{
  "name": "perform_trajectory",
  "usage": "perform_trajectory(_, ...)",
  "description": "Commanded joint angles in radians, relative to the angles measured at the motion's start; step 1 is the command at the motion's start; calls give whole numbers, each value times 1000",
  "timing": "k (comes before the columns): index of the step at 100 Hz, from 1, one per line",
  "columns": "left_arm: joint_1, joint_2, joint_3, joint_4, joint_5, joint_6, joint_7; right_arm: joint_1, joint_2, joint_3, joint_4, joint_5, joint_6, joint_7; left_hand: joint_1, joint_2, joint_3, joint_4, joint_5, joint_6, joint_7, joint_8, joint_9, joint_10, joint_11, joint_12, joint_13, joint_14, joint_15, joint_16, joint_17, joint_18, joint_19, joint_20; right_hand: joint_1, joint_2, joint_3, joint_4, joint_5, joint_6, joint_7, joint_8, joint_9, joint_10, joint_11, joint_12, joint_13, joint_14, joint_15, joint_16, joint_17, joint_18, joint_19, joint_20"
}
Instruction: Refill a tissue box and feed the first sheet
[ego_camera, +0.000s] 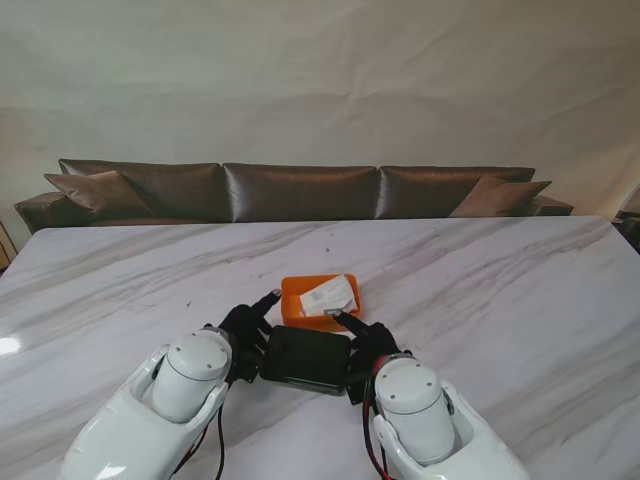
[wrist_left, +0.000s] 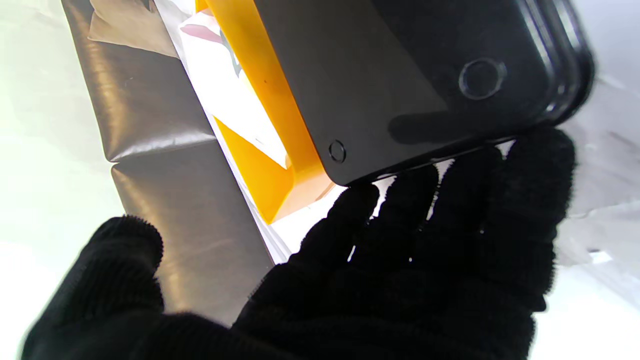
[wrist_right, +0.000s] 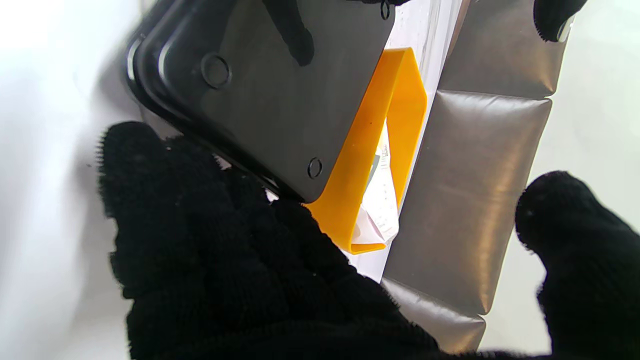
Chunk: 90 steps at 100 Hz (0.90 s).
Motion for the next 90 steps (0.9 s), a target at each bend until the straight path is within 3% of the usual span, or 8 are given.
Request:
perform_trajectory(1, -4, -20, 16, -38, -9, -7, -36, 5, -20, -15, -32, 5, -2, 33, -10, 34, 13, 0, 45, -130, 80, 28, 9, -85, 31, 2, -13, 15, 29, 1, 18, -29, 163, 13, 7, 10, -24, 20, 23, -102, 67, 23, 23, -97, 2, -23, 2, -69, -13, -20, 10, -56, 2, -14)
perform_trajectory(51, -44, -19, 29, -76, 8, 31, -49, 25, -12, -5, -66, -11, 23, 61, -10, 33, 13, 0, 46, -130, 81, 28, 10, -84, 30, 1, -12, 18, 29, 1, 21, -29, 164, 12, 7, 12, -24, 20, 25, -101, 67, 23, 25, -95, 1, -24, 3, -68, -12, -19, 11, -58, 4, -14)
perform_trajectory(90, -111, -36, 59, -44, 4, 57, -33, 86, -6, -1, -53, -3, 29, 98, -11, 34, 13, 0, 46, -131, 81, 28, 12, -85, 30, 1, -12, 17, 28, 1, 22, -28, 165, 11, 8, 11, -24, 20, 26, -101, 67, 23, 24, -95, 2, -24, 3, -67, -12, -19, 10, -54, 6, -13)
